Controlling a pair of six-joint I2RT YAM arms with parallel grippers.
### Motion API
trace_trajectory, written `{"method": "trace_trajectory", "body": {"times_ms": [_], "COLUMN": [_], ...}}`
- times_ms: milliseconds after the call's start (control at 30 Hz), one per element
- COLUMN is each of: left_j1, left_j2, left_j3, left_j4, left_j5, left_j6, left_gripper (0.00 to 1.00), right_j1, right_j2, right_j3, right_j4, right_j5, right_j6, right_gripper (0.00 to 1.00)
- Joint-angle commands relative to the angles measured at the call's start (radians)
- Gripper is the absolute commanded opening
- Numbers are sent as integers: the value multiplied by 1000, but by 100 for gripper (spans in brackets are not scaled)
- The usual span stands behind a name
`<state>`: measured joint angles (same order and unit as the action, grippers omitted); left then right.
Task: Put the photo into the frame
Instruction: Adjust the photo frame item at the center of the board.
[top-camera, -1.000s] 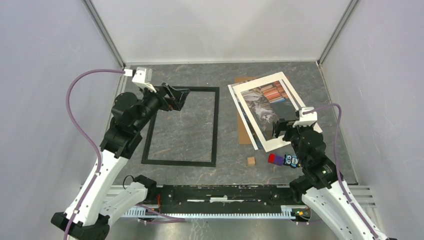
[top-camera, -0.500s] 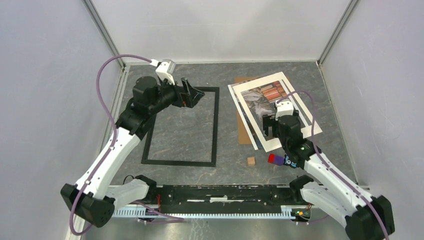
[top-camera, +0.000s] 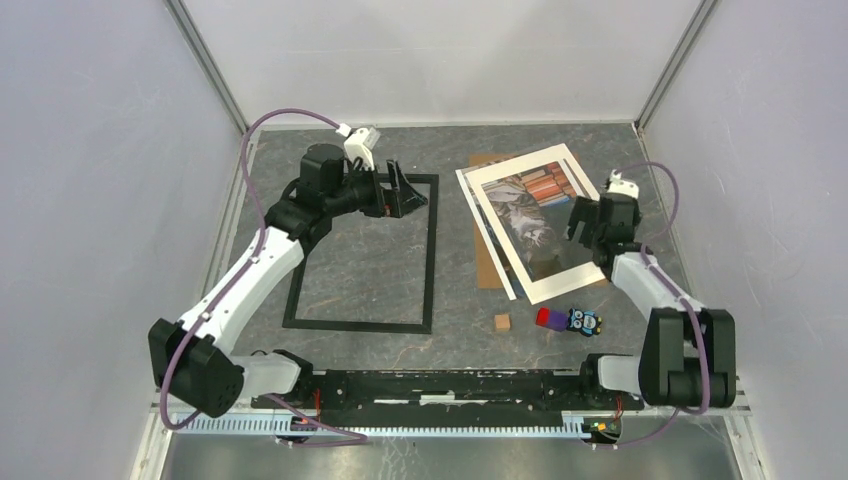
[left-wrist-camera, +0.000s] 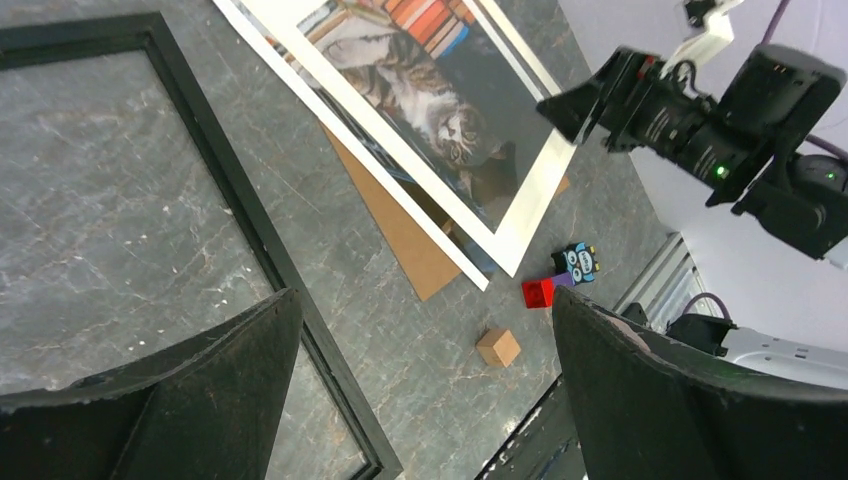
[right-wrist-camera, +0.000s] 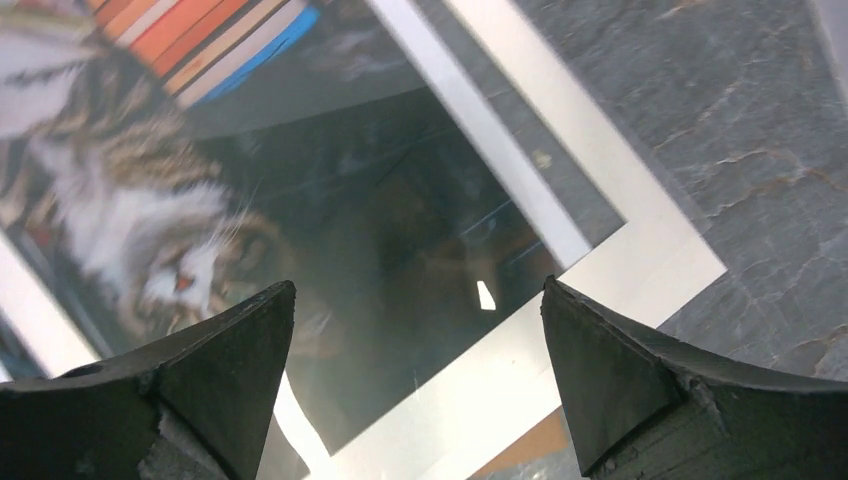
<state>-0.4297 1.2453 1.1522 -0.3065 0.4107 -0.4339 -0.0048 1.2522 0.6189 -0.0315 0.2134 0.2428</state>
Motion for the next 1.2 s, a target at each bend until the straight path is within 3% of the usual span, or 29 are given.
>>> {"method": "trace_trajectory", "body": {"times_ms": [0, 133, 367, 533, 767, 900, 1167], "left_j1": [-10, -22, -72, -181, -318, -360, -381], "left_j2": [59, 122, 277, 406, 568, 667, 762], "left_j3": [37, 38, 30, 56, 102, 160, 197], "left_j4": [8, 9, 9, 78, 341, 361, 381], "left_j5": [63, 74, -33, -72, -202, -230, -260], "left_j6": [-63, -68, -56, -177, -423, -479, -533], "left_gripper": [100, 100, 100, 100, 100, 100, 100], "right_j1": [-94, -171, -280, -302, -325, -337, -344], "right_j2": [73, 120, 228, 332, 458, 542, 569], "right_j3": [97, 117, 113, 214, 349, 414, 384], "right_j4": [53, 66, 148, 133, 68, 34, 35], "right_j5": [7, 40, 17, 16, -15, -100, -191], "right_j6": [73, 108, 209, 121, -5, -20, -7], "right_gripper": [98, 98, 98, 98, 98, 98, 97]}}
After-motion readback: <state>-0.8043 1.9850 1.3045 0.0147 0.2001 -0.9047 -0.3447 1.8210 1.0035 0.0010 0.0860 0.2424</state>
